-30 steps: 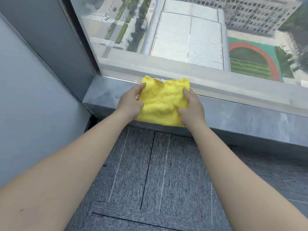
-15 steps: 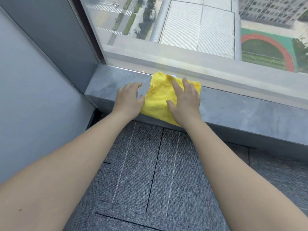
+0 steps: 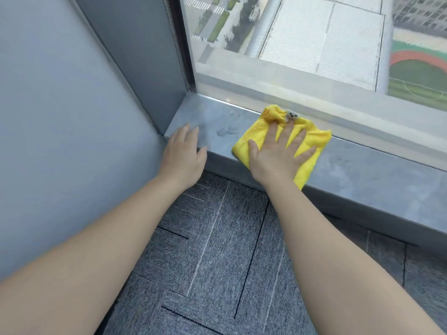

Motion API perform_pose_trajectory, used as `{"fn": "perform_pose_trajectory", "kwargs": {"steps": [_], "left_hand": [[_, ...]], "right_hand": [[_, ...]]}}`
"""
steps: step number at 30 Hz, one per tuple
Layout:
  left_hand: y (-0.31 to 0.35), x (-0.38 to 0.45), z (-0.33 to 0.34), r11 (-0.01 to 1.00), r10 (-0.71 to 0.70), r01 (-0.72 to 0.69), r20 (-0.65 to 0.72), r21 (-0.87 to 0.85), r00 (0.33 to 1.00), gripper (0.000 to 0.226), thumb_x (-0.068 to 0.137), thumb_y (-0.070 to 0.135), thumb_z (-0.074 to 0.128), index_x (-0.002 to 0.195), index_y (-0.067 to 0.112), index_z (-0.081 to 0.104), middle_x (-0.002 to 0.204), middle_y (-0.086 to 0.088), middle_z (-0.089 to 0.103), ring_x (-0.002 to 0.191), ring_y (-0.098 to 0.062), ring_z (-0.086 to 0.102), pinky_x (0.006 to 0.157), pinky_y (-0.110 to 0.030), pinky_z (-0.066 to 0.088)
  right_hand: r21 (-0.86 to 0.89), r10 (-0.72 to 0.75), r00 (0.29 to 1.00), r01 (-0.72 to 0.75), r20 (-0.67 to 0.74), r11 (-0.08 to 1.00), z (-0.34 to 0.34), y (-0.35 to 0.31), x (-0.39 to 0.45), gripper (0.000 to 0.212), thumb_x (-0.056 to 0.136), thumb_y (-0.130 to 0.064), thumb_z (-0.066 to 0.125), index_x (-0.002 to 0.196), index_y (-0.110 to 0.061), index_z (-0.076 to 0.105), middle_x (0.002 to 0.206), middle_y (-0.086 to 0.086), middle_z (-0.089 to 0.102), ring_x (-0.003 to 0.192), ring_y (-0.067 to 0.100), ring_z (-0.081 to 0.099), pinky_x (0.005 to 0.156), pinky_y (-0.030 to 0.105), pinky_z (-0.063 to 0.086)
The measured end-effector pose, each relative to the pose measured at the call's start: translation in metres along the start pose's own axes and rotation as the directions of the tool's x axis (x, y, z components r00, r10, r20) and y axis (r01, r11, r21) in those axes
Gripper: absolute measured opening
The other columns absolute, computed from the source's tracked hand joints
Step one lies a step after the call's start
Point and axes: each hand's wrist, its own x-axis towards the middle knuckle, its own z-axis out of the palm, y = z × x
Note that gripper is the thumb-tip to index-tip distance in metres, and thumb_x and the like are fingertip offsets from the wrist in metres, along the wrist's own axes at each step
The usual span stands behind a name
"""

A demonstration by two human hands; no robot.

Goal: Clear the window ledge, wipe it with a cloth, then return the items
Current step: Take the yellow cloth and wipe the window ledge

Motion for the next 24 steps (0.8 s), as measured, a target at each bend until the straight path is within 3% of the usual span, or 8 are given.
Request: {"fn": "perform_pose_trajectory", "kwargs": {"steps": [4,7,9,11,15,18,21,24], "left_hand": [[-0.010,-0.003,-0.001,1.000,-0.023,0.024,0.018,-0.015,1.000,0.050,0.093,0.017,0.039,0.139,0.000,0.026,0.154,-0.018,0.017,0.143,-0.028,0.014,0.116,-0.033,0.008],[-0.015,-0.007,0.004,1.000,-0.008,0.008,0.015,0.008,1.000,0.047,0.093,0.016,0.040,0.137,0.000,0.032,0.153,-0.020,0.018,0.142,-0.031,0.016,0.116,-0.034,0.010],[-0.015,-0.009,0.005,1.000,0.006,-0.006,0.006,0.017,1.000,0.046,0.092,0.016,0.042,0.136,0.002,0.035,0.153,-0.022,0.018,0.141,-0.032,0.016,0.116,-0.035,0.010],[-0.016,-0.010,0.006,1.000,0.004,-0.004,0.000,0.017,1.000,0.046,0.092,0.017,0.042,0.136,0.004,0.036,0.152,-0.022,0.019,0.141,-0.033,0.016,0.116,-0.036,0.010],[-0.025,-0.009,0.004,1.000,-0.022,0.022,0.018,0.019,1.000,0.051,0.093,0.018,0.040,0.139,0.001,0.027,0.153,-0.021,0.018,0.143,-0.031,0.014,0.118,-0.035,0.008],[-0.034,-0.008,0.000,0.999,-0.027,0.026,0.025,0.030,0.999,0.051,0.094,0.015,0.037,0.140,-0.001,0.022,0.155,-0.018,0.015,0.145,-0.027,0.011,0.118,-0.032,0.005],[-0.041,-0.007,0.000,0.999,0.013,-0.014,0.024,0.051,1.000,0.051,0.093,0.010,0.036,0.140,-0.001,0.021,0.155,-0.017,0.015,0.145,-0.027,0.010,0.119,-0.031,0.005],[-0.045,-0.007,-0.001,0.997,0.027,-0.030,0.044,0.073,0.999,0.054,0.090,0.004,0.035,0.141,0.000,0.020,0.155,-0.017,0.013,0.145,-0.028,0.009,0.119,-0.032,0.007]], "right_hand": [[-0.051,-0.186,0.982,0.185,-0.025,0.982,0.005,-0.014,0.003,0.060,0.097,-0.043,0.020,0.150,-0.021,0.002,0.160,0.005,-0.009,0.147,0.032,-0.010,0.115,0.055,-0.008],[-0.081,-0.425,0.905,0.423,-0.014,0.903,0.001,-0.002,-0.001,0.051,0.099,-0.035,0.022,0.149,-0.026,0.011,0.161,-0.001,-0.002,0.148,0.025,-0.003,0.118,0.043,-0.005],[-0.061,-0.481,0.876,0.480,-0.005,0.875,-0.002,0.009,-0.005,0.048,0.100,-0.031,0.024,0.148,-0.027,0.019,0.161,-0.004,0.004,0.149,0.021,0.000,0.119,0.037,-0.005],[-0.070,-0.456,0.890,0.453,-0.025,0.889,-0.001,0.012,-0.006,0.048,0.100,-0.031,0.025,0.147,-0.026,0.020,0.161,-0.004,0.005,0.149,0.021,0.001,0.119,0.036,-0.004],[-0.097,-0.245,0.969,0.240,-0.041,0.966,0.006,-0.010,-0.004,0.057,0.098,-0.041,0.021,0.150,-0.022,0.006,0.161,0.002,-0.005,0.148,0.029,-0.007,0.117,0.049,-0.006],[-0.044,-0.140,0.990,0.139,-0.014,0.989,0.010,-0.035,0.002,0.062,0.095,-0.050,0.019,0.149,-0.025,0.000,0.160,0.005,-0.011,0.145,0.036,-0.014,0.113,0.058,-0.011],[-0.031,-0.124,0.992,0.123,-0.014,0.992,0.012,-0.054,0.006,0.063,0.094,-0.052,0.018,0.149,-0.028,0.000,0.160,0.007,-0.012,0.144,0.039,-0.015,0.112,0.061,-0.011],[-0.053,-0.203,0.979,0.203,-0.001,0.978,0.015,-0.070,0.008,0.058,0.096,-0.049,0.018,0.148,-0.032,0.001,0.160,0.005,-0.012,0.145,0.037,-0.015,0.112,0.059,-0.012]]}}
